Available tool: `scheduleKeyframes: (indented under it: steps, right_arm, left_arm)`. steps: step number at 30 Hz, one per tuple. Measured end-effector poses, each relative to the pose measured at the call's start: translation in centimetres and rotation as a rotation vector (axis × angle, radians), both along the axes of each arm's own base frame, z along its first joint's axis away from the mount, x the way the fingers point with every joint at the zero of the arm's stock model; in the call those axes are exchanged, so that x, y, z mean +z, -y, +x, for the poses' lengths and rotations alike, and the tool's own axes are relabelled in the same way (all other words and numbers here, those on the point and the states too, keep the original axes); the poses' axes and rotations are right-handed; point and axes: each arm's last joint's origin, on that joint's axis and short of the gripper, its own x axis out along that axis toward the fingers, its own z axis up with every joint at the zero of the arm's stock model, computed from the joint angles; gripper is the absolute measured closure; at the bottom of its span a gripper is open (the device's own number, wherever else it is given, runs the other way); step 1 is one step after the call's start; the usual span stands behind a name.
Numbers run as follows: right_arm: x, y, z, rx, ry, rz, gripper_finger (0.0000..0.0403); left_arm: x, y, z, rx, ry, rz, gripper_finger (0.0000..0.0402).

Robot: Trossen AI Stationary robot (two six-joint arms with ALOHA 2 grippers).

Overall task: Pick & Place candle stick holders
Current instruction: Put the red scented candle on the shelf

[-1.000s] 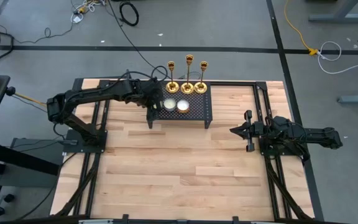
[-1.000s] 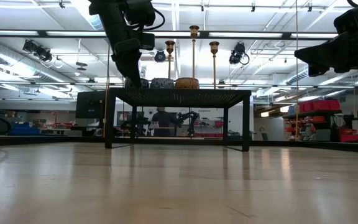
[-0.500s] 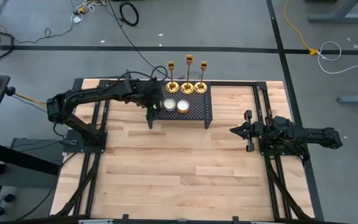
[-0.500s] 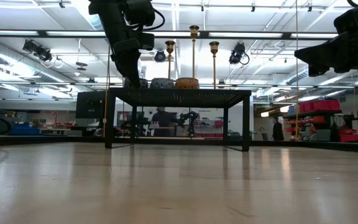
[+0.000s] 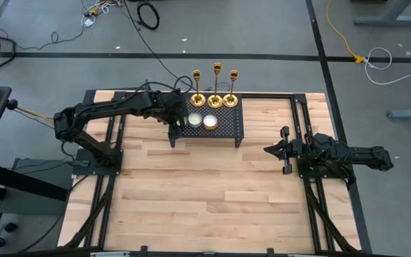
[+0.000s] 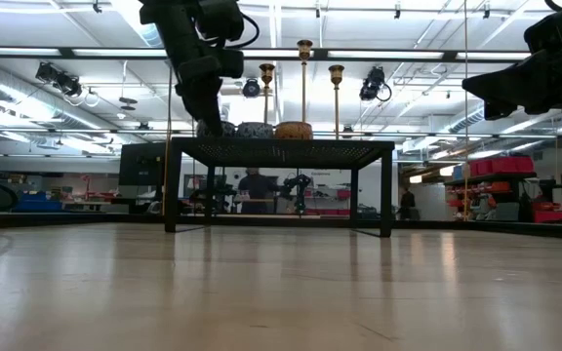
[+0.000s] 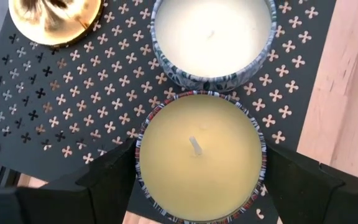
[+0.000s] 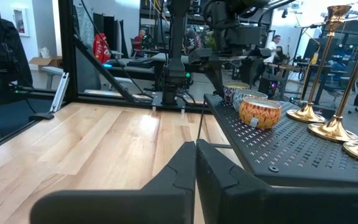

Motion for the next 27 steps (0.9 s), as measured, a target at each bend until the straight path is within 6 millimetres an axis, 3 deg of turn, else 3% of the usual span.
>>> scheduleKeyframes:
  steps: [13, 27]
  right_arm:
    - [0.0, 0.0, 0.0, 0.0, 0.001, 0.0, 0.0389]
    - [0.0, 0.0, 0.0, 0.0, 0.0, 0.0, 0.0389]
  left_arm:
    - [0.2, -0.2, 0.4, -0.014, 0.043, 0.023, 0.0087]
    - [0.2, -2.0, -0.5, 0.0, 0.044, -0.005, 0.0087]
